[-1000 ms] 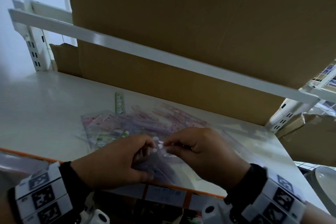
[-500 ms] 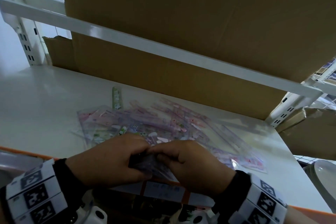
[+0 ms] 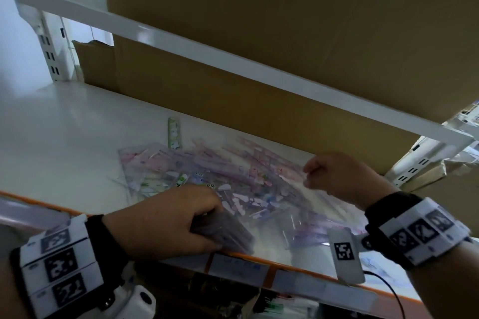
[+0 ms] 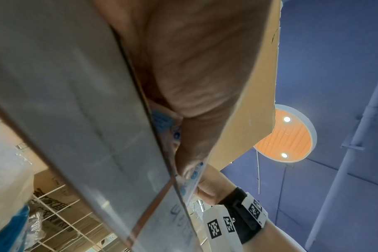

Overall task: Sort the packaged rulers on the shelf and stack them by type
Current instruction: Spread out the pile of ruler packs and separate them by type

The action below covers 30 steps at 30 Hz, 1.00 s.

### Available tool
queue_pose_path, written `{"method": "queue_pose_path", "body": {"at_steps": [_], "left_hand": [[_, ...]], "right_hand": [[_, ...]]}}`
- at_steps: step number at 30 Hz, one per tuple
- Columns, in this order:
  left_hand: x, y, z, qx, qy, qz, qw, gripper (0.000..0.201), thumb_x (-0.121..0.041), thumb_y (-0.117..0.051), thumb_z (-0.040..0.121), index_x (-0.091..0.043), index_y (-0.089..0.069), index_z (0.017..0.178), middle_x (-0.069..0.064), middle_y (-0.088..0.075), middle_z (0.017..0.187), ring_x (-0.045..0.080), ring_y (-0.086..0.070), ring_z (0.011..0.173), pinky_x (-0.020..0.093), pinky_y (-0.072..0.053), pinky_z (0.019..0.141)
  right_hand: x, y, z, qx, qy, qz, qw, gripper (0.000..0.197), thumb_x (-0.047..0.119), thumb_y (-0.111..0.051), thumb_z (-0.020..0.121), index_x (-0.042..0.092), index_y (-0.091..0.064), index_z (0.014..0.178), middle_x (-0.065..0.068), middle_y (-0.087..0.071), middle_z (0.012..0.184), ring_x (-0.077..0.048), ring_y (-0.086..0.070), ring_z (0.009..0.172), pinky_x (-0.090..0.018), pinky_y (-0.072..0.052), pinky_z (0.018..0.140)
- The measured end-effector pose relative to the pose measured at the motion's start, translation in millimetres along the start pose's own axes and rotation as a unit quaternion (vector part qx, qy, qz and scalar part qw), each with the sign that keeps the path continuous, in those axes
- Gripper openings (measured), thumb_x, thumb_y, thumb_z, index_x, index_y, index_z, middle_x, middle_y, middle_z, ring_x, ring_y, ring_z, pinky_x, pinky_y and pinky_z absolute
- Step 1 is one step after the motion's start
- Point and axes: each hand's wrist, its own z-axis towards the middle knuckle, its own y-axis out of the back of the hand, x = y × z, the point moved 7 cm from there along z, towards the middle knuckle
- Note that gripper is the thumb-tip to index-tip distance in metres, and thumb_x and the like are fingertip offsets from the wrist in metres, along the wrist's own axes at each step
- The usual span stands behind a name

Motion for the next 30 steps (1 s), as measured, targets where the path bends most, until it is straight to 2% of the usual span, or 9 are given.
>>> {"method": "queue_pose_path", "body": {"at_steps": [4,8,11,17,19,21,23,27,30], "left_hand": [[5,-3,1,-0.001,0.009,-0.002,1.000,0.035,-0.062,-0.063,0.078,-0.031,-0.048,0.084,-0.014,-0.047,0.086,0.007,-0.047,0.080,0.029,-0.043,0.070],[6,-5,0,-0.004,0.005,-0.001,1.000,0.036,-0.066,-0.060,0.078,-0.032,-0.048,0.084,-0.014,-0.047,0.086,0.006,-0.047,0.080,0.029,-0.043,0.070],[7,-5,1,-0.003,0.005,0.002,1.000,0.033,-0.067,-0.059,0.077,-0.038,-0.043,0.081,-0.016,-0.046,0.085,0.006,-0.047,0.080,0.028,-0.043,0.070],[7,-5,0,-0.006,0.004,-0.008,1.000,0.031,-0.066,-0.059,0.076,-0.040,-0.043,0.079,-0.017,-0.046,0.083,0.005,-0.048,0.079,0.028,-0.043,0.067],[8,-5,0,-0.008,0.007,-0.007,1.000,0.034,-0.066,-0.060,0.076,-0.034,-0.046,0.081,-0.015,-0.047,0.083,0.005,-0.047,0.078,0.029,-0.044,0.067],[8,-5,0,-0.009,0.009,-0.007,1.000,0.036,-0.065,-0.060,0.075,-0.032,-0.045,0.079,-0.014,-0.046,0.082,0.005,-0.047,0.077,0.030,-0.043,0.067],[7,-5,1,-0.010,0.007,-0.008,1.000,0.036,-0.064,-0.060,0.076,-0.032,-0.043,0.076,-0.013,-0.045,0.080,0.007,-0.046,0.076,0.027,-0.041,0.065],[6,-4,0,-0.008,0.009,-0.007,1.000,0.036,-0.063,-0.061,0.076,-0.032,-0.043,0.077,-0.012,-0.046,0.081,0.007,-0.046,0.076,0.027,-0.041,0.065],[6,-4,0,-0.005,0.010,-0.006,1.000,0.035,-0.062,-0.061,0.077,-0.032,-0.045,0.079,-0.012,-0.046,0.082,0.007,-0.045,0.076,0.025,-0.040,0.065]], "right_hand": [[-9,-23,3,0.089,-0.011,-0.197,0.976,0.055,0.048,-0.079,0.074,0.031,-0.058,0.122,0.012,-0.063,0.109,-0.008,-0.059,0.098,-0.028,-0.047,0.086],[3,-37,7,0.079,0.008,-0.173,0.982,0.066,0.043,-0.082,0.073,0.029,-0.051,0.130,0.014,-0.061,0.097,-0.003,-0.056,0.084,-0.020,-0.038,0.066],[2,-43,14,0.086,-0.011,-0.169,0.982,0.063,0.037,-0.082,0.074,0.026,-0.051,0.129,0.009,-0.064,0.102,-0.008,-0.057,0.086,-0.023,-0.037,0.064],[-17,-42,22,0.105,-0.082,0.004,0.991,0.059,0.030,-0.089,0.061,0.031,-0.059,0.112,0.001,-0.067,0.098,-0.018,-0.063,0.087,-0.030,-0.046,0.068],[-20,-42,24,0.097,-0.083,0.070,0.989,0.042,0.022,-0.086,0.063,0.022,-0.068,0.101,-0.002,-0.071,0.095,-0.022,-0.065,0.087,-0.035,-0.051,0.073],[-21,-36,27,0.071,-0.069,0.133,0.986,0.011,0.015,-0.078,0.070,0.013,-0.072,0.079,-0.001,-0.068,0.073,-0.021,-0.060,0.072,-0.036,-0.046,0.067],[-27,-28,29,0.040,-0.081,0.208,0.974,0.012,0.011,-0.075,0.078,0.014,-0.067,0.069,0.002,-0.055,0.055,-0.017,-0.049,0.057,-0.032,-0.041,0.059],[-32,-20,28,0.054,-0.114,0.334,0.934,0.006,0.010,-0.067,0.091,0.005,-0.066,0.087,-0.006,-0.065,0.064,-0.016,-0.061,0.054,-0.027,-0.050,0.051],[-37,-15,27,0.056,-0.108,0.337,0.934,0.012,0.015,-0.065,0.092,0.004,-0.069,0.094,-0.010,-0.070,0.076,-0.016,-0.064,0.056,-0.024,-0.045,0.044]]}}
